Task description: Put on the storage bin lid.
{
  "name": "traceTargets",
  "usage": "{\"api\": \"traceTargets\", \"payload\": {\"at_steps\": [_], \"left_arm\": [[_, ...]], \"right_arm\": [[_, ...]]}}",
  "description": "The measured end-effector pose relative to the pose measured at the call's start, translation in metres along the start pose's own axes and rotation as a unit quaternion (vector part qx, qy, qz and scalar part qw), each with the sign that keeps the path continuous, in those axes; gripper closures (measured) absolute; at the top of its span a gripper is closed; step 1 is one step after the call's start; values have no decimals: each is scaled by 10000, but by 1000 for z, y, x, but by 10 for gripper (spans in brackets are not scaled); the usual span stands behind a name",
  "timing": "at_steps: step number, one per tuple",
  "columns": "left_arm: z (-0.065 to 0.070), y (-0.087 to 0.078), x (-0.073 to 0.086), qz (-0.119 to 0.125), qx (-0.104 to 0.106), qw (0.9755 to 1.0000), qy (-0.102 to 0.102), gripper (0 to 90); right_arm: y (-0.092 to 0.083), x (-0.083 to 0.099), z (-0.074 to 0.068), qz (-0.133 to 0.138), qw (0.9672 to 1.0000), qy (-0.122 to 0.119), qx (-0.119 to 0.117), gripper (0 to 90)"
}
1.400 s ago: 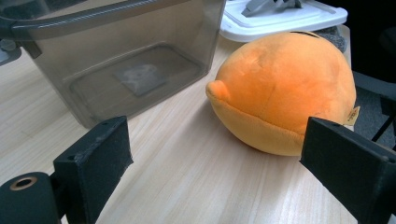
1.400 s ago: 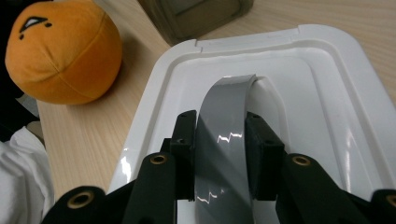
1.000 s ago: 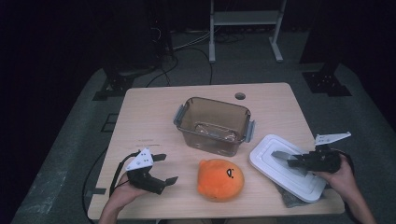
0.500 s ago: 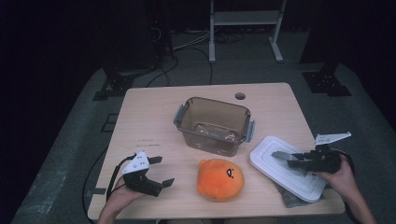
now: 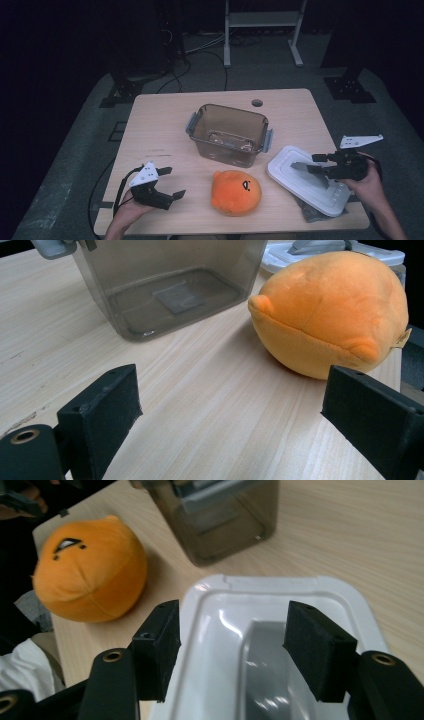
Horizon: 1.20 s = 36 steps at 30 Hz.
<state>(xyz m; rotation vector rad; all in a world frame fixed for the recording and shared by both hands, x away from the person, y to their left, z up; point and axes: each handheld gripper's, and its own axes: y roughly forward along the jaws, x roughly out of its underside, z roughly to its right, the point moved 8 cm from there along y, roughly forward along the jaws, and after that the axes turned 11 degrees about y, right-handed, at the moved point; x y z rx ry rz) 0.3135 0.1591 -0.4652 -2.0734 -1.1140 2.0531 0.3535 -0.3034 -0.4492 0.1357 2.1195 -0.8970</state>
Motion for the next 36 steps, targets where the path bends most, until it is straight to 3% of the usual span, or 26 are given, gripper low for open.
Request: {"api": "traceTargets", "payload": {"at_steps": [8,10,14,25,36], "left_arm": [[-1,0,2,-16,-15,10000,-3,75],[-2,0,2,-21,-45,10000,-36,58],[-3,-1,3,7,-74,10000,-38,57],[-6,-3,6,6,-145,9998,-117,35],[-8,-2,12,40,-284,9993,-233,29]], "right_arm": [[9,-11,-33,24,9989,-294,-355,367],[16,-16,-51,-12,9974,-442,-568,357],[24,-24,-69,-69,9953,-635,-724,352],[53,-45,-128,-334,9836,-1224,-1285,335],[100,-47,-159,-791,9722,-1523,-1590,335]]}}
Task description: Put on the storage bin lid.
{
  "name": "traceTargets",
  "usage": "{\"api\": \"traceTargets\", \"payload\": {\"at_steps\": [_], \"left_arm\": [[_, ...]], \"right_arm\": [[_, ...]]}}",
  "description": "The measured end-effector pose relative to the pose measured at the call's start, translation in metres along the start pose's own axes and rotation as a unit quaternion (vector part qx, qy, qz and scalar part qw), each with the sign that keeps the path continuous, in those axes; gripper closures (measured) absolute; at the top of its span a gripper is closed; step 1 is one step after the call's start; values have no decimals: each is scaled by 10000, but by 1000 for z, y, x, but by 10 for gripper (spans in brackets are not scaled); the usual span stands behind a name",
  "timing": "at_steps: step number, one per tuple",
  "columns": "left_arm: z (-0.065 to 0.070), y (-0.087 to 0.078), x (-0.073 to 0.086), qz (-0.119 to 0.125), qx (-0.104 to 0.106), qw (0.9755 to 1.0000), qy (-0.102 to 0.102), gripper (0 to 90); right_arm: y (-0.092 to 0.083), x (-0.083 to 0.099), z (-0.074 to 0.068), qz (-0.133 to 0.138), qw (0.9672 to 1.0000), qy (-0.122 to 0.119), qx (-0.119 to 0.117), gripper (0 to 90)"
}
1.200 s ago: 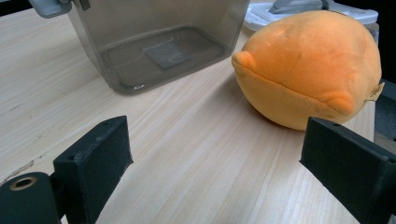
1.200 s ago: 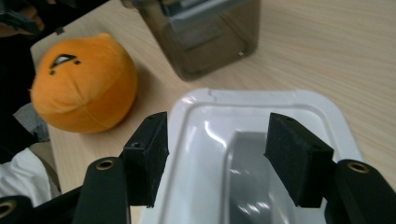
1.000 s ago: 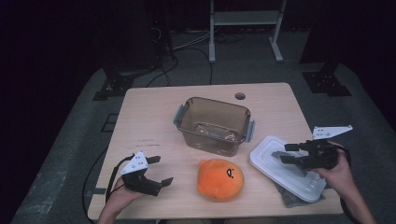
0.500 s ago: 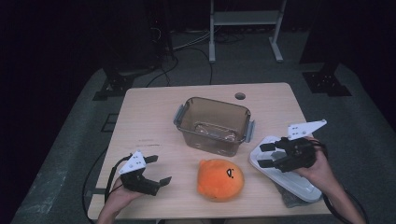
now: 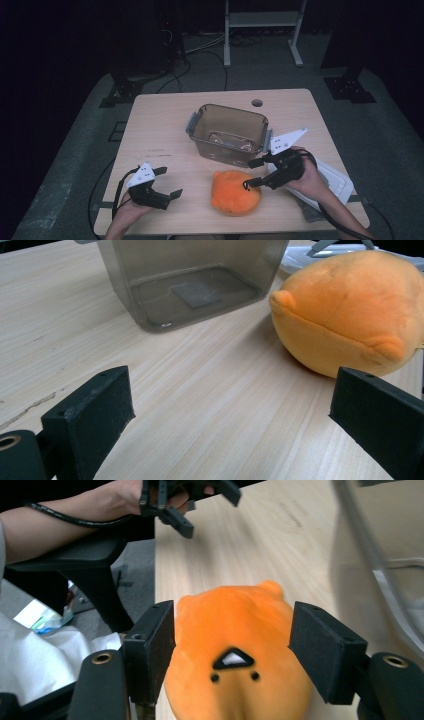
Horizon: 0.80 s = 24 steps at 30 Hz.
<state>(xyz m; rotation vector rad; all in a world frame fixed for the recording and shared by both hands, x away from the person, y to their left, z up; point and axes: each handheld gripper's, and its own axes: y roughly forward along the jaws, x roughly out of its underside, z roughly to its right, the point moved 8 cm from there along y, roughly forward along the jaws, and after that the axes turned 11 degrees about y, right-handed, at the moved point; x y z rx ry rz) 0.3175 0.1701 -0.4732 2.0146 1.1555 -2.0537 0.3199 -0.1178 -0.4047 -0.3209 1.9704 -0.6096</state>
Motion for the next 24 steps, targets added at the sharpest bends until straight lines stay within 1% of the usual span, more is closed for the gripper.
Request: {"api": "traceTargets", "payload": {"at_steps": [3,7,9,10,11,13,15,17,19,21,23,24], "left_arm": [[-1,0,1,6,-7,10000,-30,29],[0,-1,3,4,-38,10000,-56,29],[0,-1,3,3,-43,10000,-50,29],[0,-1,3,4,-48,10000,-54,29],[0,-1,3,8,-43,10000,-68,29],[0,-1,3,11,-52,10000,-64,29],[-1,-1,4,5,-48,10000,-62,29],[0,-1,4,6,-51,10000,-68,29],[0,-1,3,12,-34,10000,-58,29],[1,-1,3,14,-27,10000,-46,29],[1,-1,3,7,-24,10000,-56,29],[1,-1,3,7,-24,10000,-56,29]], "right_arm": [[14,-1,-2,-135,9999,-52,-60,335],[29,0,-1,-292,9995,-62,-117,347],[32,0,-1,-322,9994,-61,-135,347],[37,0,0,-364,9992,-100,-130,352],[41,1,0,-421,9990,-86,-153,360],[46,2,2,-478,9987,-119,-137,363],[51,3,3,-497,9986,-60,-160,368],[55,5,7,-552,9984,-73,-96,378],[58,6,8,-586,9983,-50,-50,439],[60,6,9,-564,9984,5,-25,461],[62,6,9,-555,9985,16,23,489],[62,6,9,-555,9985,16,23,489]]}}
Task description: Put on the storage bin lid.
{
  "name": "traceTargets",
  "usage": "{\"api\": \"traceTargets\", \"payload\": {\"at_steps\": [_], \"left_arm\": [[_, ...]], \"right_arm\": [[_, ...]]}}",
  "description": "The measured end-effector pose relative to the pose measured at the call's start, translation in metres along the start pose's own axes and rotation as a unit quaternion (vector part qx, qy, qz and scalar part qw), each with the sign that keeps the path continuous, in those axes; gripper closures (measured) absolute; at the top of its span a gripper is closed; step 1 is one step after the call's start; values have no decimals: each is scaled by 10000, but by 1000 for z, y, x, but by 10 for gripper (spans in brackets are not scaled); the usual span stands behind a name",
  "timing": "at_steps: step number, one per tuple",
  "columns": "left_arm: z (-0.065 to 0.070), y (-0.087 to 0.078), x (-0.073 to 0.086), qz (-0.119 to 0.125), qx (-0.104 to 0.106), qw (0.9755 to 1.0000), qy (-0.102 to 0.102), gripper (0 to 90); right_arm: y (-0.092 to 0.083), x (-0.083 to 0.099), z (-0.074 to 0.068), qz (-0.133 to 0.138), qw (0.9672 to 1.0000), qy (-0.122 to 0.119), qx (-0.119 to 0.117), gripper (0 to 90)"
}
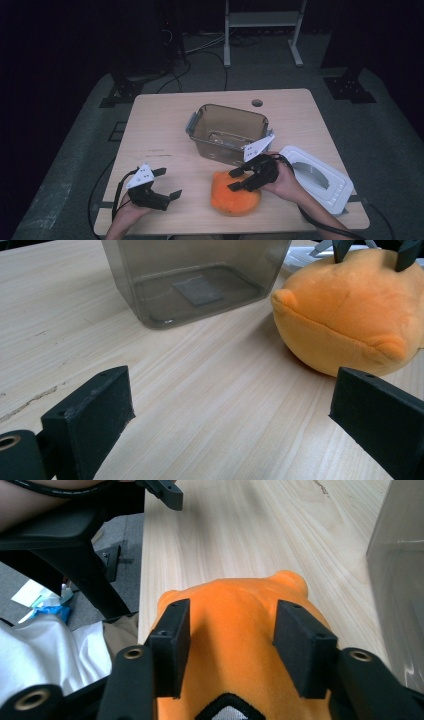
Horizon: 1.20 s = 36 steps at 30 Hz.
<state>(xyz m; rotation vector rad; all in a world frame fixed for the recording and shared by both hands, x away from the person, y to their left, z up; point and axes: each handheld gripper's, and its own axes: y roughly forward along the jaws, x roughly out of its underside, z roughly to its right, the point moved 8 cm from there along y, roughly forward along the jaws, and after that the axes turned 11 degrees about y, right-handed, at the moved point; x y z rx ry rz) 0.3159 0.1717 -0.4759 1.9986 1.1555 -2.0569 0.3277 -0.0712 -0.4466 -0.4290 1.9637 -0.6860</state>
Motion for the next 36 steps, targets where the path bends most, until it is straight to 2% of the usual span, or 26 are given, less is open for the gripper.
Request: {"api": "traceTargets", "payload": {"at_steps": [2,6,7,8,16,24,30,36], "left_arm": [[0,0,0,-2,5,10000,3,29],[1,1,0,-10,17,10000,13,29],[1,1,0,-10,17,10000,13,29],[1,1,1,-32,17,10000,27,29],[3,2,1,-40,50,10000,40,29],[3,2,2,-66,52,10000,43,29],[3,3,2,-84,59,9999,55,29],[4,4,3,-93,86,9999,59,29]], "right_arm": [[4,3,1,-63,9999,-13,138,507],[7,7,4,-92,9997,45,231,523],[7,7,4,-92,9997,45,231,523],[8,8,7,-72,9995,149,255,523],[11,12,9,-132,9992,269,283,505],[12,12,9,-175,9986,237,441,491],[16,14,8,-229,9986,286,386,502],[18,15,5,-316,9982,319,391,551]]}}
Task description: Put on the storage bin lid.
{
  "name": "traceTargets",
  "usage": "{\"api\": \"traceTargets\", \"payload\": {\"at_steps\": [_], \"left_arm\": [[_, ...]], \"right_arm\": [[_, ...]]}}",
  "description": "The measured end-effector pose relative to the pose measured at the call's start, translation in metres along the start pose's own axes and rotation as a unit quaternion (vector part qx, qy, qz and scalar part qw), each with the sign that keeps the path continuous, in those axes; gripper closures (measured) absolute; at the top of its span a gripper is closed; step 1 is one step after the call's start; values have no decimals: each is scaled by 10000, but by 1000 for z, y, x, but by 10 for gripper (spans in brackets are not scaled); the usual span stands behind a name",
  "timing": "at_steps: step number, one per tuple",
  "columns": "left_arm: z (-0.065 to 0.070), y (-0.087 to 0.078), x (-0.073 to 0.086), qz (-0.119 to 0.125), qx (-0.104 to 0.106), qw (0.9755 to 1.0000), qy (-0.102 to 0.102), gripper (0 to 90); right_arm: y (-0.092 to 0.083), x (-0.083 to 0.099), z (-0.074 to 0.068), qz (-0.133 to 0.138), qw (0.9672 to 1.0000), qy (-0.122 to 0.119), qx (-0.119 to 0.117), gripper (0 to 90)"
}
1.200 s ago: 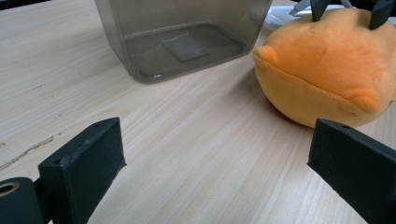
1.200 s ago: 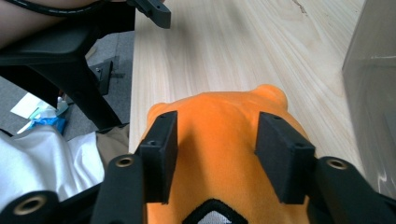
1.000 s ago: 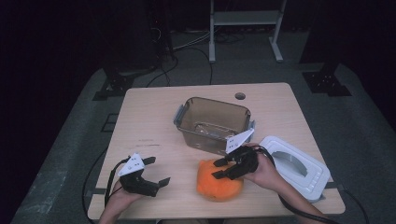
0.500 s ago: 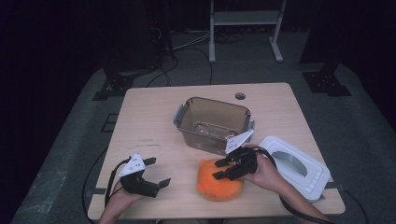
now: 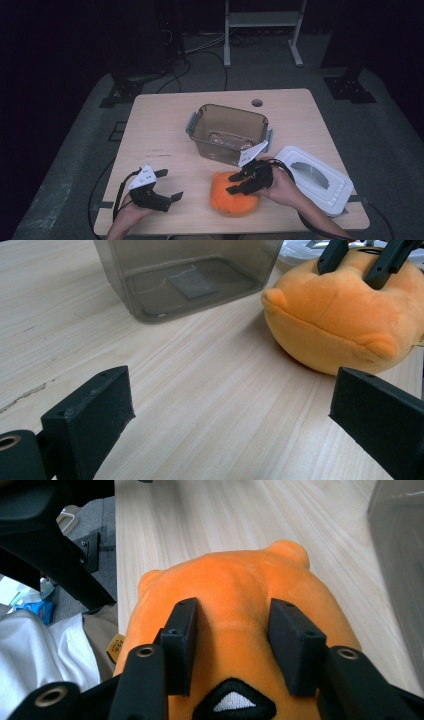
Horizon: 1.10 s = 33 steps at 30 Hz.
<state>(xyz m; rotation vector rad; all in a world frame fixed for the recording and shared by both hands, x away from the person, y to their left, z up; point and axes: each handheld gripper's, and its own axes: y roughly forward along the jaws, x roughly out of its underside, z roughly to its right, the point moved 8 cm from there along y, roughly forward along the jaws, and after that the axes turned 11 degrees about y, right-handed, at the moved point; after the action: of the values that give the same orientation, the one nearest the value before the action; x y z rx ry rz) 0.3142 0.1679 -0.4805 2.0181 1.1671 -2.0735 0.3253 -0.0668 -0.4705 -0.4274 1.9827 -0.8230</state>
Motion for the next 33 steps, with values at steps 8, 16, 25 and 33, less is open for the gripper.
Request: {"api": "traceTargets", "payload": {"at_steps": [8,16,25,33], "left_arm": [[0,0,-1,5,3,10000,5,29],[0,1,0,9,15,10000,-13,29],[0,0,-1,8,5,10000,9,29],[-1,0,0,-12,-19,10000,-19,29]], "right_arm": [[3,1,-6,-188,9998,-99,9,623],[1,-2,-16,-257,9997,26,-11,716],[-4,-7,-20,-137,9998,98,-69,776],[-10,-13,-18,-37,9998,150,-125,797]]}}
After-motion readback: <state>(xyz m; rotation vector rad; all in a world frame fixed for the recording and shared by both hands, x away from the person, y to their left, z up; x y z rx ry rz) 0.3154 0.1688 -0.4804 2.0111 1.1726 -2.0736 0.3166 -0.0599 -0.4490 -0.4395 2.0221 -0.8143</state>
